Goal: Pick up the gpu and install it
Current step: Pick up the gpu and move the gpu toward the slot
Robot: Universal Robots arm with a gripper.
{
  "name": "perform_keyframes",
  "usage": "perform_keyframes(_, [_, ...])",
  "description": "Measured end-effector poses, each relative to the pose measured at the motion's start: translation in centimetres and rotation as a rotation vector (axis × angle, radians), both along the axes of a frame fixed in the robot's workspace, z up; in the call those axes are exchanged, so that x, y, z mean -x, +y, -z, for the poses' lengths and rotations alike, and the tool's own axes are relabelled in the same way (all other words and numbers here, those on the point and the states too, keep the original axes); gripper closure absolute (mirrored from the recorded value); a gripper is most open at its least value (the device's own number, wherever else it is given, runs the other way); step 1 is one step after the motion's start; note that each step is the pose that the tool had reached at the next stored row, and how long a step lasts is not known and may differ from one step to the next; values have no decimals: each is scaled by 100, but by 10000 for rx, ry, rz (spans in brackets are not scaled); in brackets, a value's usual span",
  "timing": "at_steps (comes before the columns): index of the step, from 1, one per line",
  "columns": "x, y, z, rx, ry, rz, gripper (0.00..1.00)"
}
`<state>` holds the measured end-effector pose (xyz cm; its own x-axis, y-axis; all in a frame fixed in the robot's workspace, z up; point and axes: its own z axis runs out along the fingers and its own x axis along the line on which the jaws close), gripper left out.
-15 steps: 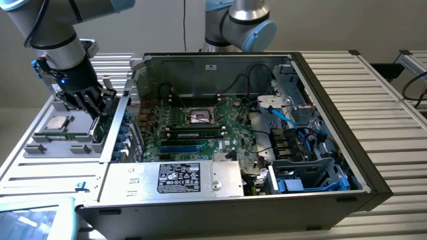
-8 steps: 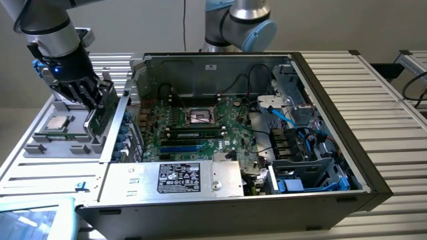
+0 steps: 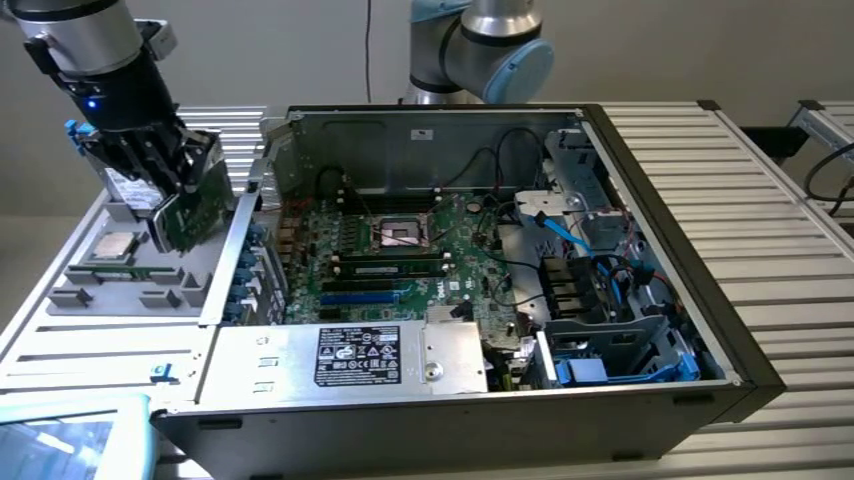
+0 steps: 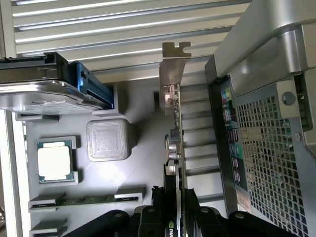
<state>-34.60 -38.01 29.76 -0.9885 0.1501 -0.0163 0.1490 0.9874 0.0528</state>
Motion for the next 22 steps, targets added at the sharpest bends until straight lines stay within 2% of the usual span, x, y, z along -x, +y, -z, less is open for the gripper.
perform_keyframes(4, [0,0,-84,6,-10,0,71])
perform_keyframes(22, [0,3,-889,6,-141,0,71])
